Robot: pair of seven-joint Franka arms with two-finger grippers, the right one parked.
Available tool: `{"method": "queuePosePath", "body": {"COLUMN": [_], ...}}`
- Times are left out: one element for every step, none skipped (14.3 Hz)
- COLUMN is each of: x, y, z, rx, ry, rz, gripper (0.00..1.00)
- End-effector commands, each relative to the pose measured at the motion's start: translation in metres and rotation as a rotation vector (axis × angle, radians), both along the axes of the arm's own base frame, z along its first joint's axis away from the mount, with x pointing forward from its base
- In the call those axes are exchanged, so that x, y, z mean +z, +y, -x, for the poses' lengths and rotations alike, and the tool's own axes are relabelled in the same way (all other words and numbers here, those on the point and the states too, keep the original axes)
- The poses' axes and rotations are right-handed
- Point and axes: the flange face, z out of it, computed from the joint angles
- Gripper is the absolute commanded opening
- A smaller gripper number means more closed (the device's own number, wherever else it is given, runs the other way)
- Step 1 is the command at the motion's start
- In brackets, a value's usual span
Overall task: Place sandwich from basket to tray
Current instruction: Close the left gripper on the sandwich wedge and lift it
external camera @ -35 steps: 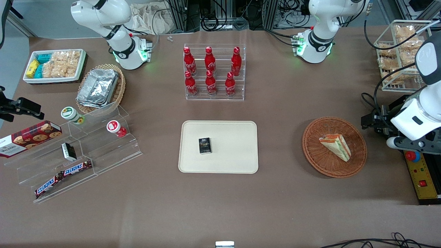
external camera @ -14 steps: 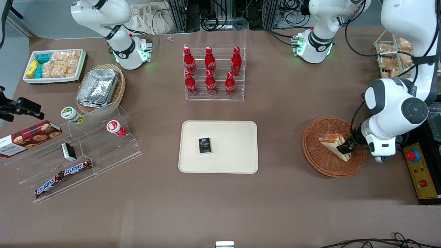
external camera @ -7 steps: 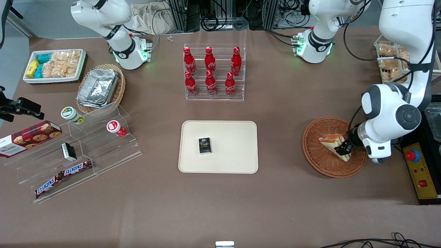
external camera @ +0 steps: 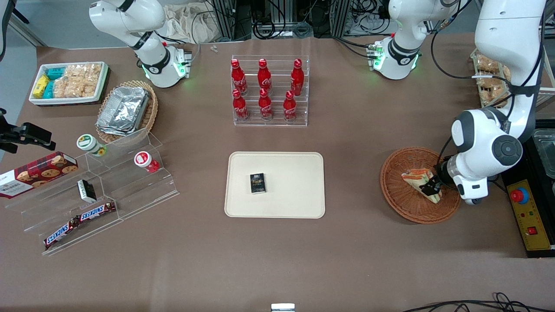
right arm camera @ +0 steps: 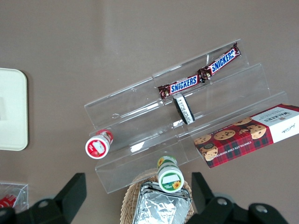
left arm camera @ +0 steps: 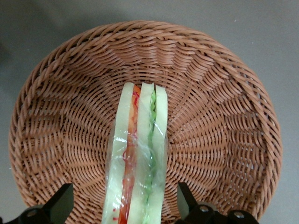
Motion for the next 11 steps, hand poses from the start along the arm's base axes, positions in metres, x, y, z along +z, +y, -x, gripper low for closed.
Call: {"method": "queuePosePath", "body": {"x": [-0.0075, -0.0082, -0.009, -0.013, -0.0143, -0.0153, -0.0164, -0.0155, -0.0131, -0.0107, -0.0068], "y": [-0.0012, -0.0012, -0.0021, -0.0021, -0.0039, -0.0057, -0.0057, -0.0066, -0.0066, -0.0066, -0.0074], "z": [0.0027, 0.0027, 0.0026, 0.0026, 0.0022, 0.0017, 0.002, 0.0019, 0.0011, 0.0003, -0.0016], "rx": [0.035, 0.035, 0.034, 0.034, 0.032, 0.031, 0.037, 0.038, 0.038, 0.038, 0.04], "ry": [-0.017, -0.017, -0.017, -0.016, -0.019, -0.019, -0.016, -0.017, -0.022, -0.026, -0.031], "rz": [-0.006, -0.006, -0.006, -0.006, -0.006, -0.006, -0.006, -0.006, -0.006, -0.006, -0.005], "gripper": [1.0, 1.0, 1.0, 0.97, 0.86, 0.71, 0.54, 0.31, 0.09, 0.0, 0.0]}}
